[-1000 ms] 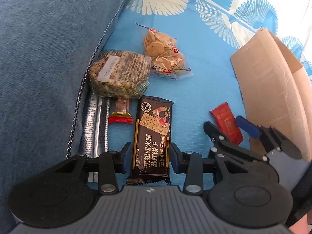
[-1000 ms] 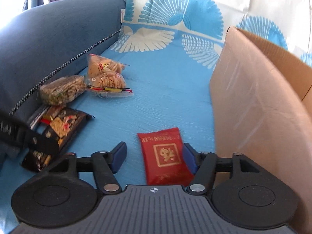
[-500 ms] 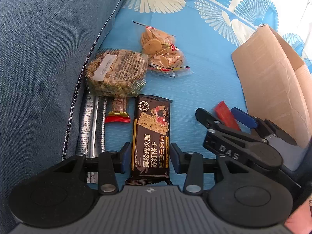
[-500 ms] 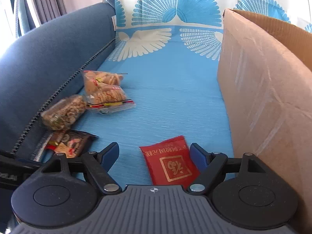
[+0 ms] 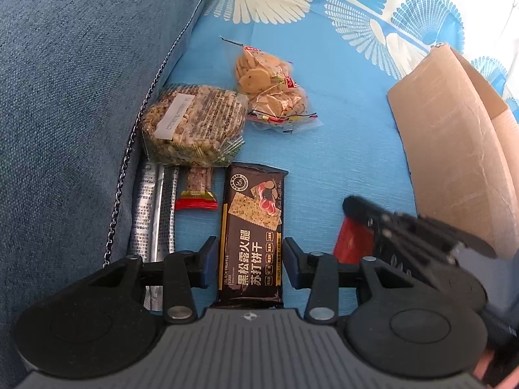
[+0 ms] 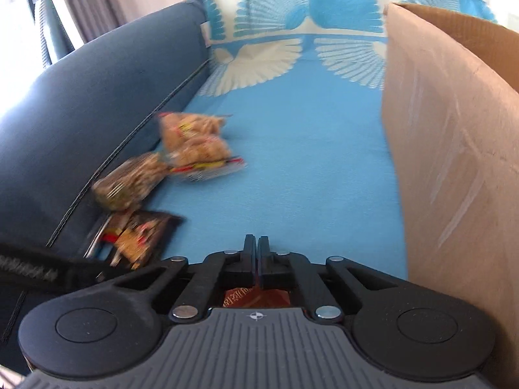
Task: Organize snacks
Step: 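Grasp the red square packet with right gripper while left grasps dark cracker bar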
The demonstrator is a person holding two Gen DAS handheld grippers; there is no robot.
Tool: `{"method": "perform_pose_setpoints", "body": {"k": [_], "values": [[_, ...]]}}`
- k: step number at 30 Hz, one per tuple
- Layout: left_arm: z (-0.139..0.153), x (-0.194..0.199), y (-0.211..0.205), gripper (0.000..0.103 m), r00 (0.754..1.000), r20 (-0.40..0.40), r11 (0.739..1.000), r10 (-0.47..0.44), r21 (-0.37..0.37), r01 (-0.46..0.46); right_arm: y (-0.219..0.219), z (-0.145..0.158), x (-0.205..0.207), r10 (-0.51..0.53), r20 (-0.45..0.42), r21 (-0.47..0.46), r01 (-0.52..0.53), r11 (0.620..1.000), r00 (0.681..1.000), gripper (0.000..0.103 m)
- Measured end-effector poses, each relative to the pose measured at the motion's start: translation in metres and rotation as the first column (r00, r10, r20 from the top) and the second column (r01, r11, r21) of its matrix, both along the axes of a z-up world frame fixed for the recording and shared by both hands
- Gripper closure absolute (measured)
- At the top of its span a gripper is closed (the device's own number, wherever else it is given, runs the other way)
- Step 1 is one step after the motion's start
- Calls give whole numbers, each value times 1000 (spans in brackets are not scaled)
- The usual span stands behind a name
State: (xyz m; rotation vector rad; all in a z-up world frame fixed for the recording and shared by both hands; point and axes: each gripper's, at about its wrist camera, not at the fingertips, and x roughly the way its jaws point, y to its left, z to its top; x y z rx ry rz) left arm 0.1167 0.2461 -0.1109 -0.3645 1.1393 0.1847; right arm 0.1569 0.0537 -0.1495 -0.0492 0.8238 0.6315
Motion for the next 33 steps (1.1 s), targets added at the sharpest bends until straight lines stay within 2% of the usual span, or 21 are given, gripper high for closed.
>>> {"method": "perform_pose_setpoints", "body": {"k": [5,8,9,10,12,13,17,22,23,25,28,33], "values": [[0,0,-2,56,1000,-4,1000,-6,7,6,-8,7,-12,46,-116,68,-39,997,992,103],[1,-1,-1,56,1000,1,1000,-4,2,4,-18,19,-23,26,-123,72,-18,997,992,93],[1,-1,-1,56,1000,2,1000,-4,1,4,-21,22,-29,31,-118,73,-23,997,992,72],[1,-1,-1,56,1000,3,1000,-4,0,4,-24,25,-35,34,-112,67,-26,997,993,43],[1,0,-2,56,1000,3,1000,-6,-1,6,-25,27,-47,30,-84,28,-28,999,996,21],[1,0,-2,56,1000,4,1000,-7,-1,7,-23,27,-53,25,-65,1,-25,1000,998,19],[1,2,-9,56,1000,5,1000,-25,2,25,-14,15,-55,-1,-55,-104,-4,995,998,16],[-1,4,-11,55,1000,4,1000,-28,8,28,-4,5,-54,-26,-22,-159,22,987,999,16],[-1,4,-10,55,1000,6,1000,-23,7,23,-4,4,-53,-28,-21,-162,24,987,999,18],[-1,6,-10,55,1000,6,1000,-16,10,16,-4,6,-53,-30,-4,-168,28,985,1000,30],[-3,10,-14,53,1000,2,999,-19,28,19,-9,8,-51,-28,-21,-137,25,990,999,38],[-5,15,-23,53,999,-17,996,-43,80,44,-9,13,-56,6,-27,-110,-9,994,1000,42]]}}
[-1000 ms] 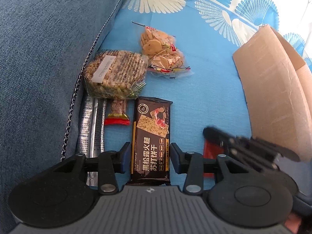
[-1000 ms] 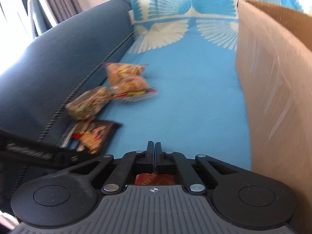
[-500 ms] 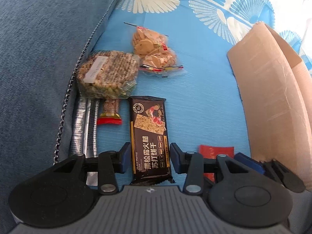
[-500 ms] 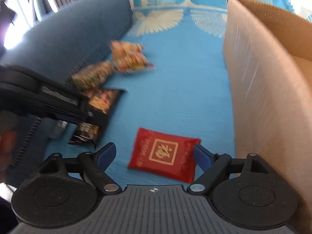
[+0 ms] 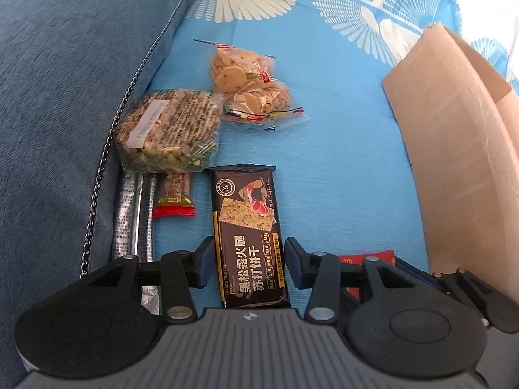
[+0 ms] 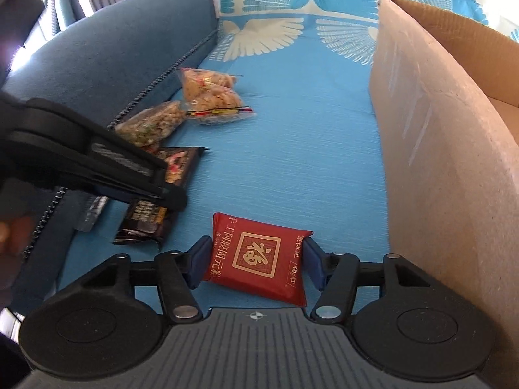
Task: Organize snacks
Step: 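Grasp the red square packet with right gripper while left grasps dark cracker bar, then carry the red packet and dark cracker bar over the box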
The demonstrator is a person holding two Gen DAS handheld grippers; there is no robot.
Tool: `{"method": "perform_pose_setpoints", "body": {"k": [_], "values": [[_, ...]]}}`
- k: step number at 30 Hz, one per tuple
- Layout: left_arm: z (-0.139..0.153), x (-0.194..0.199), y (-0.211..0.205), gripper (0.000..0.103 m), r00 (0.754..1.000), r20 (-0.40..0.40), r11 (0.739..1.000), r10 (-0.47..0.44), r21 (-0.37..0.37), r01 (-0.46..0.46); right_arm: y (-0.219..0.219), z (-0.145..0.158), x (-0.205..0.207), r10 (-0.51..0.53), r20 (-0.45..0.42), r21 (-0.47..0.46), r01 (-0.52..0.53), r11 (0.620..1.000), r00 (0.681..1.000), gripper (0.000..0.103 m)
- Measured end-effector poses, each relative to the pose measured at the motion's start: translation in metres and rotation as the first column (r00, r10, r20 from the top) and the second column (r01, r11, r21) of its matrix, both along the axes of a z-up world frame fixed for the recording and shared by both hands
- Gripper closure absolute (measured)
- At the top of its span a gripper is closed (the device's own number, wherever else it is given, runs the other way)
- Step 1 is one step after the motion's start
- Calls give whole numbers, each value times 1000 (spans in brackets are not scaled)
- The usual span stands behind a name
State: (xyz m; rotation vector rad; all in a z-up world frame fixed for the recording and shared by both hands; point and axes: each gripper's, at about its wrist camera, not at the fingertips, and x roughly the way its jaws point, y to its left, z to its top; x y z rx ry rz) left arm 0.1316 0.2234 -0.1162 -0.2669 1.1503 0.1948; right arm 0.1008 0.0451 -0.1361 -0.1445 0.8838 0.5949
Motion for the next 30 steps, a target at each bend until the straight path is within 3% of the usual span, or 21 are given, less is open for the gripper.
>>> {"method": "perform_pose_setpoints", "body": {"k": [3,8,13,22,30], "values": [[0,-1,-4,60,1000,-5,999,-16,36,17,1,6,-9,25,29,8,-25,1000,999,42],[3,-10,-4,61,1000,2,999,-19,40,19,-3,15,-25,38,60,31,-40,999,997,42],[24,-31,-5,61,993,117,999,-19,37,14,-14,32,-47,50,149,71,-61,996,988,42],[71,-71,-19,61,934,354,999,36,12,-44,-46,69,-89,66,343,146,-122,982,937,42],[91,-86,-37,61,888,460,998,3,59,-34,-102,106,-94,-24,445,217,-82,973,895,42]]}}
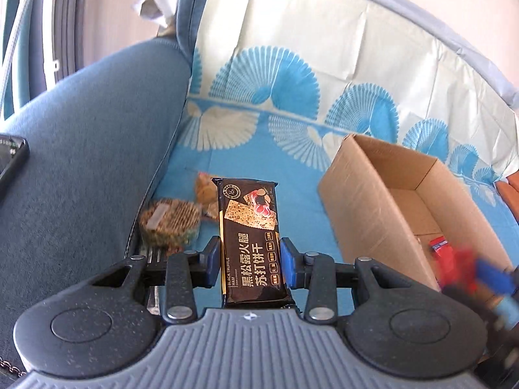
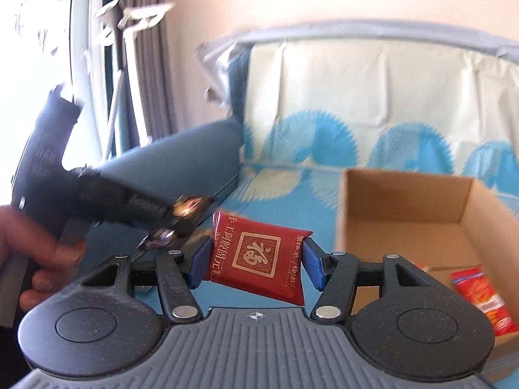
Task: Organize snacks
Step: 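Carry the red packet and dark cracker bar over the box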
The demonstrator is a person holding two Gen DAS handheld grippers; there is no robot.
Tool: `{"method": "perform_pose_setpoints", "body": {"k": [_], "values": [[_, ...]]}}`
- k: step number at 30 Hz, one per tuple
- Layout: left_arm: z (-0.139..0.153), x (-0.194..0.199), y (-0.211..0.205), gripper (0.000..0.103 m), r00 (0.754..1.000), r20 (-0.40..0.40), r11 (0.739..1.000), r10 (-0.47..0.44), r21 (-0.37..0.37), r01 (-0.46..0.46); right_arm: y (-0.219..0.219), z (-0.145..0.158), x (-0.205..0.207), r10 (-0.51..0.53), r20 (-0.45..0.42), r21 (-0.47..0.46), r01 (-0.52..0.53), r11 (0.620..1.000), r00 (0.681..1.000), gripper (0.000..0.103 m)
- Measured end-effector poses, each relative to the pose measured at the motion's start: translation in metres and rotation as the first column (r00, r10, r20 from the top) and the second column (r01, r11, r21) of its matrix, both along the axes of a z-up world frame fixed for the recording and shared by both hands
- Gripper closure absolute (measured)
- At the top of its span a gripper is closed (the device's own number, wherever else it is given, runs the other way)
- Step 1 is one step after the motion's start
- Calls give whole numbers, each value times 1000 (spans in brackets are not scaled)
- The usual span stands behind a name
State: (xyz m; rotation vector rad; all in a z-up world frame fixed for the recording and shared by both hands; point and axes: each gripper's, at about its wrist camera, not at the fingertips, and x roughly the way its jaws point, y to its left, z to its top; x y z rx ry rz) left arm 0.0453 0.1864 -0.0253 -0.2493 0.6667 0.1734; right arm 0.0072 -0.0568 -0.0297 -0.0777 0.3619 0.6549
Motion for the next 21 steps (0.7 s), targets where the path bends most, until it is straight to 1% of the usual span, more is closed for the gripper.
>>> {"method": "perform_pose_setpoints", "body": {"k": [4,6,9,11,13,15,16,17,21], "values": [[2,3,-3,61,1000,22,1000,-3,3,3,-30,22,14,-50,31,38,49,998,998,42],[2,5,-5,61,1000,28,1000,-7,8,7,-45,34,22,-69,69,43,66,997,995,42],[2,12,-15,61,999,34,999,-24,23,23,-66,51,44,-99,118,45,94,995,988,42],[3,18,-24,61,998,48,998,-41,40,39,-83,55,61,-137,129,48,132,990,982,42],[4,22,-34,61,996,60,997,-59,62,55,-103,51,79,-194,101,70,187,980,976,42],[5,27,-45,61,994,77,994,-79,76,74,-121,46,95,-250,27,105,246,964,968,42],[6,30,-50,61,992,86,993,-90,79,83,-128,44,100,-266,7,121,264,957,964,42],[6,33,-55,61,991,94,993,-98,79,91,-133,44,102,-278,5,124,275,953,961,42],[8,45,-75,61,983,130,991,-130,56,124,-141,39,105,-294,16,87,292,952,956,42]]}}
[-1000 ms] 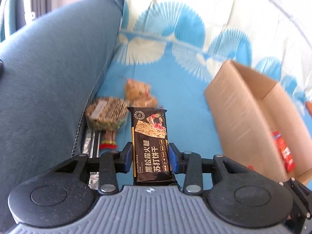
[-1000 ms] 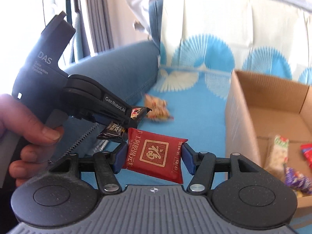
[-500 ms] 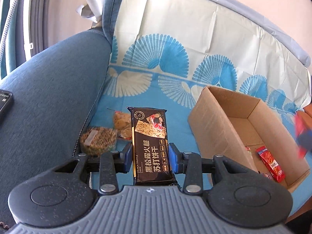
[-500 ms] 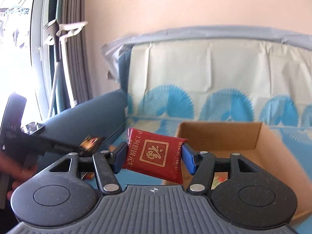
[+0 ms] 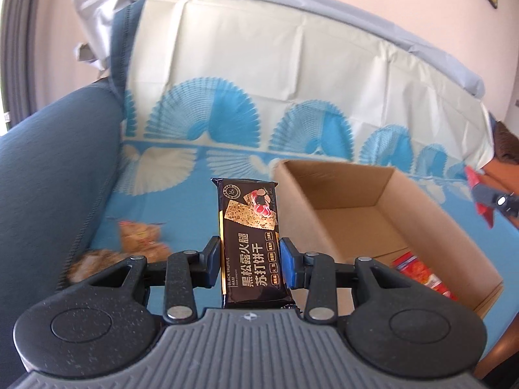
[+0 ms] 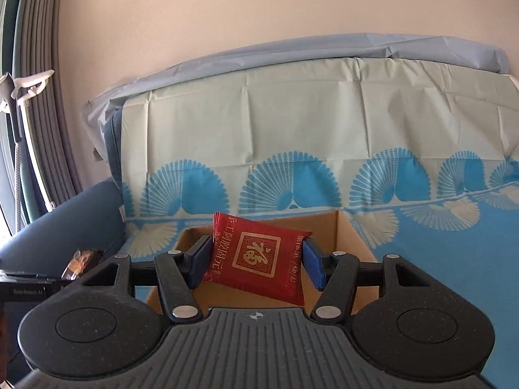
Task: Organize snacks
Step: 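Carry the red packet and dark cracker bar over the box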
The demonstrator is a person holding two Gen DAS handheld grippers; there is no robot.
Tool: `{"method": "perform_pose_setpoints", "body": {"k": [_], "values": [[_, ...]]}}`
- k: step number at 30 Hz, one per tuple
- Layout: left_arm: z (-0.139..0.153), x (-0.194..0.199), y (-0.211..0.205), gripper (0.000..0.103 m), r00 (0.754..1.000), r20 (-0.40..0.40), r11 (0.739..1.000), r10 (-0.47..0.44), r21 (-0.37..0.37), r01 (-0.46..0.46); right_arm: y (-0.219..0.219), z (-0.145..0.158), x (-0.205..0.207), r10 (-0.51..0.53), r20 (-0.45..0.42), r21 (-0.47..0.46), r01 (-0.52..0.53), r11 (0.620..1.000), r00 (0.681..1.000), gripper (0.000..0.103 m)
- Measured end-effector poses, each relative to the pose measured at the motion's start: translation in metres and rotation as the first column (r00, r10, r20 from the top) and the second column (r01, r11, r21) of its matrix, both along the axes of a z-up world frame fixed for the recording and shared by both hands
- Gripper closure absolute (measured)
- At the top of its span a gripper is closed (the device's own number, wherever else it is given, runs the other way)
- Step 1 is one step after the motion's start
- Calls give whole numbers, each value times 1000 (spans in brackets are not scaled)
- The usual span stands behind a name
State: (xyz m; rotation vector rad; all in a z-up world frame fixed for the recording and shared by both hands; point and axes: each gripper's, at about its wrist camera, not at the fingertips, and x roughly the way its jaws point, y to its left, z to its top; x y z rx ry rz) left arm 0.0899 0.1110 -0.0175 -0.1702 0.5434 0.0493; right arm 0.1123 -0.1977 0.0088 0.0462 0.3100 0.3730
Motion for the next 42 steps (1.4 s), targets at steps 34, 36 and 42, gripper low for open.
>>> {"method": "perform_pose_setpoints", "body": {"k": [34,36,42], "values": [[-3,16,-68,61,977,106,979,-184,-69,192,-28,-19,9,-63,1,-172,62,983,998,41],[-2,16,-70,61,975,111,978,-190,-70,199,-27,-19,9,-62,1,-178,61,982,998,41],[0,15,-74,61,969,123,973,-213,-62,222,-25,-20,11,-60,-2,-187,59,981,998,41]]}}
